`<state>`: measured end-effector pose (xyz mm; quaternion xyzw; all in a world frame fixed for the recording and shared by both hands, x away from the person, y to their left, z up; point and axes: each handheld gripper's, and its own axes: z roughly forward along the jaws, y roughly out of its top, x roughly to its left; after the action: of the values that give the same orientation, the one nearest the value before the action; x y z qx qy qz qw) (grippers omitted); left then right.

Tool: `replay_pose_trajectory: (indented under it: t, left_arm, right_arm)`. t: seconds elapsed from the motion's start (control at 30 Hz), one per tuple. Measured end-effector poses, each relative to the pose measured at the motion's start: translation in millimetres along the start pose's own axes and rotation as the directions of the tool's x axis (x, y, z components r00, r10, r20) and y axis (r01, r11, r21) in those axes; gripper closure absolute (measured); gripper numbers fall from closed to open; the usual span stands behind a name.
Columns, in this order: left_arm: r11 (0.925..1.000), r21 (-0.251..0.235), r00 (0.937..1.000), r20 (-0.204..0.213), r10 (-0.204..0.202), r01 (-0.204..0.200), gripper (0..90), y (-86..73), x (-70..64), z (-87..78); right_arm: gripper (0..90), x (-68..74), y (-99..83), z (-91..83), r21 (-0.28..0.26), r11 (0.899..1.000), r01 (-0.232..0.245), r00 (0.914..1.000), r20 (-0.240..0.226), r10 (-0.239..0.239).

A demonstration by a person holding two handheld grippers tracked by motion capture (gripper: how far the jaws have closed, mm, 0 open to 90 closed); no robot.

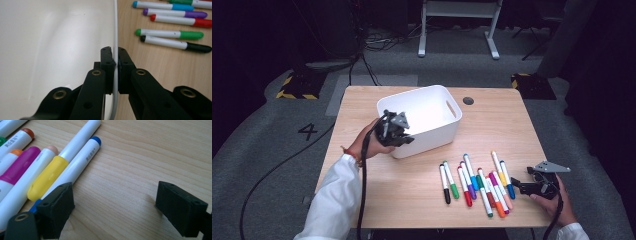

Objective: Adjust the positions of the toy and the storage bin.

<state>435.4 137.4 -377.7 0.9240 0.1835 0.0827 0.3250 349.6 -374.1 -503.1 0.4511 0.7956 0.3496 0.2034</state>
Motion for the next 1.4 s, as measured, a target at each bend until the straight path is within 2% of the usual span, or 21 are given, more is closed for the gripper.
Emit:
replay_pose_trajectory:
  t: [0.2,0.27,0.4,0.5,0.57,0.63,0.67,0.73,0.8,0.83,0.87,0.9,0.93,1.0,1.03,1.2,1.27,1.3,1.33,1.37,1.4]
  left_arm:
    - [0.9996,-0.030,0.9995,0.031,0.000,0.001,86.4,-37.9,-18.1,-30.6]
    - [0.9996,-0.014,0.9988,0.042,0.026,-0.026,86.3,-47.1,-22.6,-39.8]
    - [0.9939,-0.110,0.9980,0.063,0.010,-0.003,84.6,-63.3,-32.7,-61.7]
    - [0.9842,-0.167,0.9982,0.022,-0.055,0.058,72.7,-70.5,-36.4,-75.8]
    - [0.9711,-0.209,0.9921,-0.027,-0.123,0.114,61.2,-73.5,-36.8,-82.1]
    - [0.9491,-0.240,0.9663,-0.106,-0.235,0.205,48.7,-75.1,-33.4,-87.0]
    - [0.9362,-0.254,0.9448,-0.156,-0.288,0.243,43.2,-76.0,-31.4,-88.2]
    - [0.9055,-0.276,0.8703,-0.290,-0.398,0.322,25.6,-77.0,-26.6,-86.6]
    - [0.8382,-0.320,0.7712,-0.342,-0.537,0.442,24.8,-79.0,-20.1,-80.3]
    - [0.8246,-0.324,0.7497,-0.352,-0.560,0.464,23.1,-79.6,-18.1,-77.7]
    - [0.8184,-0.322,0.7323,-0.370,-0.572,0.476,22.2,-80.0,-16.1,-74.2]
    - [0.8156,-0.318,0.7265,-0.374,-0.576,0.483,21.8,-80.7,-14.5,-71.3]
    - [0.8039,-0.321,0.7075,-0.383,-0.594,0.501,20.9,-80.8,-12.9,-67.2]
    - [0.7970,-0.316,0.6985,-0.384,-0.604,0.514,21.3,-81.0,-10.5,-63.0]
    - [0.7907,-0.320,0.6890,-0.388,-0.612,0.522,22.1,-81.0,-9.3,-60.5]
    - [0.7721,-0.324,0.6594,-0.402,-0.635,0.547,29.9,-83.7,-3.5,-51.3]
    - [0.7554,-0.334,0.6453,-0.393,-0.655,0.564,36.7,-88.2,0.0,-49.7]
    - [0.7477,-0.335,0.6432,-0.381,-0.664,0.573,40.1,-90.9,2.1,-48.8]
    - [0.7389,-0.346,0.6498,-0.352,-0.674,0.578,38.9,-93.6,4.1,-49.2]
    - [0.7408,-0.347,0.6526,-0.351,-0.671,0.575,38.1,-94.3,4.8,-49.5]
    - [0.7506,-0.341,0.6575,-0.362,-0.661,0.566,39.2,-94.0,5.2,-50.3]
  right_arm:
    - [15.0,0.2,0.0,-0.1,0.001,1.000,-0.001,1.0000,0.002,0.001]
    - [15.0,0.4,0.0,-0.1,0.001,1.000,-0.002,1.0000,0.003,0.002]
    - [15.0,0.4,0.0,-0.1,0.001,1.000,-0.003,1.0000,0.002,0.003]
    - [15.0,0.3,0.0,0.0,0.001,1.000,-0.002,1.0000,0.003,0.002]
    - [15.0,0.4,0.0,-0.1,0.001,1.000,-0.003,1.0000,0.003,0.003]
    - [15.0,0.4,0.0,-0.1,0.001,1.000,-0.003,1.0000,0.003,0.003]
    - [15.0,0.5,0.0,-0.2,0.001,1.000,-0.003,1.0000,0.004,0.003]
    - [15.0,0.6,0.0,-0.1,0.001,1.000,-0.004,1.0000,0.004,0.004]
    - [15.0,0.6,0.0,-0.1,0.001,1.000,-0.004,1.0000,0.003,0.004]
    - [15.0,0.6,0.0,-0.1,0.001,1.000,-0.004,1.0000,0.003,0.004]
    - [15.0,0.6,0.0,-0.1,0.001,1.000,-0.004,1.0000,0.003,0.004]
    - [15.0,0.6,0.0,-0.1,0.001,1.000,-0.004,1.0000,0.003,0.004]
    - [15.0,0.6,0.0,-0.2,0.001,1.000,-0.004,1.0000,0.004,0.004]
    - [15.0,0.6,0.0,-0.2,0.001,1.000,-0.004,1.0000,0.004,0.004]
    - [15.0,0.6,0.0,-0.2,0.002,1.000,-0.003,1.0000,0.004,0.003]
    - [15.0,0.7,0.0,-0.2,0.001,1.000,-0.004,1.0000,0.004,0.004]
    - [15.0,0.8,0.0,-0.2,0.002,1.000,-0.004,1.0000,0.004,0.004]
    - [15.0,0.7,0.0,-0.2,0.001,1.000,-0.003,1.0000,0.005,0.003]
    - [15.1,0.7,0.0,-0.2,0.001,1.000,-0.004,1.0000,0.004,0.004]
    - [15.0,0.7,0.0,-0.2,0.002,1.000,-0.004,1.0000,0.005,0.004]
    - [15.0,0.7,0.0,-0.2,0.002,1.000,-0.003,1.0000,0.005,0.003]
